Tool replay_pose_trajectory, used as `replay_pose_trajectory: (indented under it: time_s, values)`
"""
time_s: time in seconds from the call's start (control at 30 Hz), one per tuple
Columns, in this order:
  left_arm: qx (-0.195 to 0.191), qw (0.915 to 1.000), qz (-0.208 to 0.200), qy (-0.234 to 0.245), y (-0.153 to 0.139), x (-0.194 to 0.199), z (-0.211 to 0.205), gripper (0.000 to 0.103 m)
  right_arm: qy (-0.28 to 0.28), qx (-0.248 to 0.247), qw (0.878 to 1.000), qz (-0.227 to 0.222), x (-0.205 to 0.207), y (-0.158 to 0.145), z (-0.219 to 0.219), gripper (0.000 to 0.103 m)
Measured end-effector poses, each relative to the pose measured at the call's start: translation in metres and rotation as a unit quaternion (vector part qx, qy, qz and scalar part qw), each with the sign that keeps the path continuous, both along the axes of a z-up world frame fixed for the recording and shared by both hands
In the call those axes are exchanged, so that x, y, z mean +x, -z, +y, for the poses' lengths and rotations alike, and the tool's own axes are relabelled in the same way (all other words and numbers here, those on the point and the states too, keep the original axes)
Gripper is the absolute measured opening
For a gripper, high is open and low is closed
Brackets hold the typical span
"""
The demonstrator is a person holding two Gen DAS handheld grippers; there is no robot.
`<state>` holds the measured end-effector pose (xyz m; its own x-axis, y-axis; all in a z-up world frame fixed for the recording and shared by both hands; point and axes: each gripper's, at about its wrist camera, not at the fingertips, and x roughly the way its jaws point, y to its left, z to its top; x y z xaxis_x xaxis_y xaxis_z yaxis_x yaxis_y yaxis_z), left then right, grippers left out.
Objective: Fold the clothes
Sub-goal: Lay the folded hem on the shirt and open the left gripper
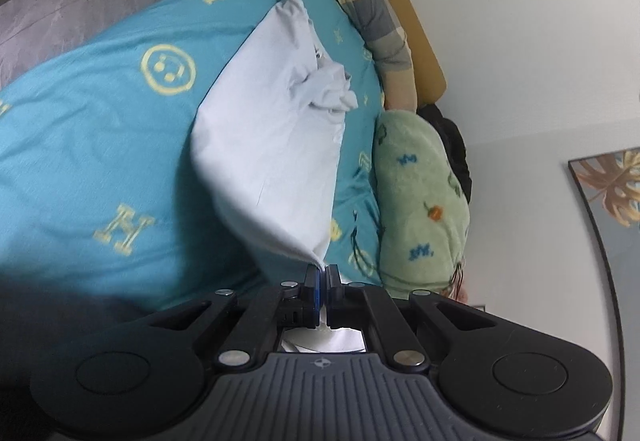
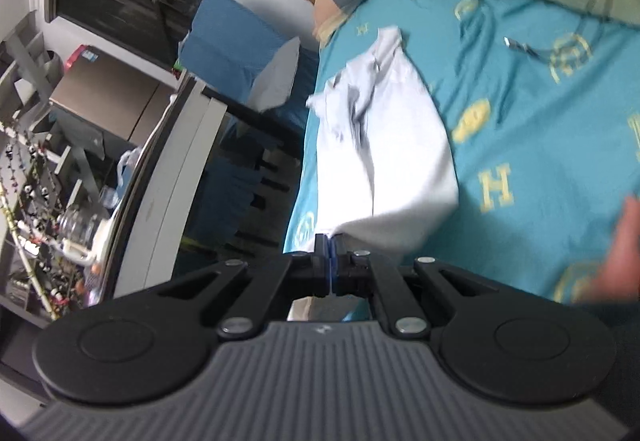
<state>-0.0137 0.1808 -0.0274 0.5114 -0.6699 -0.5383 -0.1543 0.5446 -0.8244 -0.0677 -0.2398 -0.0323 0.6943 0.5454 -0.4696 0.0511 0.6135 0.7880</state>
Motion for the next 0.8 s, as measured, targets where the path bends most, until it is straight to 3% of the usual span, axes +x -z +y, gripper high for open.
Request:
replay_pose_trajectory:
  time_s: [0.17, 0.33, 0.53, 0.7, 0.8]
  values:
    - [0.043, 0.9983, -0.033, -0.021, -0.027, 0.081, -0.009, 0.002, 0.043, -0.004, 0.999, -0.012, 0.075, -0.003, -0.010, 0.004]
    - [0.125, 0.9883, -0.074, -0.048, -0.031, 0.168, -0.020, 0.003, 0.069, -0.049, 0.996, -0.020, 0.170, -0.002, -0.007, 0.004]
    - [0.208, 0.9738, -0.075, -0.054, 0.021, 0.254, -0.030, 0.003, 0.061, -0.123, 0.991, -0.008, 0.272, 0.043, 0.008, 0.004]
    - [0.258, 0.9643, -0.055, -0.028, 0.073, 0.290, -0.036, 0.004, 0.039, -0.197, 0.979, 0.011, 0.320, 0.099, 0.025, 0.005]
    - [0.271, 0.9613, -0.050, -0.011, 0.090, 0.297, -0.038, 0.004, 0.027, -0.226, 0.974, 0.019, 0.326, 0.114, 0.031, 0.005]
